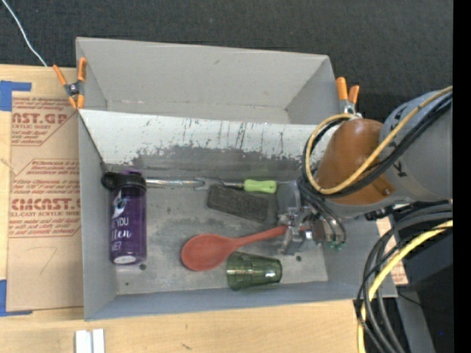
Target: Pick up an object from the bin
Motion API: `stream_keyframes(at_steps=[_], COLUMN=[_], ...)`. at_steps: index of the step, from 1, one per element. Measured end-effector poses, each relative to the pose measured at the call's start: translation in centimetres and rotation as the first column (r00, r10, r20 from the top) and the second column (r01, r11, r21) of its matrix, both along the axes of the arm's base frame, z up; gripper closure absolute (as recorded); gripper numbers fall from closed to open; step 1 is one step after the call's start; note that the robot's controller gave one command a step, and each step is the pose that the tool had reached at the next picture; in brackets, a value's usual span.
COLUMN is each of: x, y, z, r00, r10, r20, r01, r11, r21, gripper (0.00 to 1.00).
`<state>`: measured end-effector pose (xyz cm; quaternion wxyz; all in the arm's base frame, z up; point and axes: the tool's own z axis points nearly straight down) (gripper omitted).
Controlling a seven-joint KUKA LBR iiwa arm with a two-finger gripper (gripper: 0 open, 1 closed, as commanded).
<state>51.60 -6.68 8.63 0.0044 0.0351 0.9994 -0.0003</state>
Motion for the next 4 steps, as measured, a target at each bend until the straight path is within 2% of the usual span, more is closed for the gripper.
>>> stream_keyframes(at_steps=[1,2,3,4], x=[-0.1,-0.1,0.5,1.1], y=[0.0,-0.4,-1.6,-0.5], z=[0.1,3.4,11.2,19.5], r00=[1.0,1.0,1.0,0.999], r10=[0.0,-0.029,0.01,-0.046], r20=[-0.001,-0.004,0.005,0.006], r01=[0.0,0.029,-0.01,0.046], r11=[1.0,1.0,1.0,0.999], r21=[0.0,0.001,-0.001,0.001], gripper=[1.0,1.0,1.0,1.0])
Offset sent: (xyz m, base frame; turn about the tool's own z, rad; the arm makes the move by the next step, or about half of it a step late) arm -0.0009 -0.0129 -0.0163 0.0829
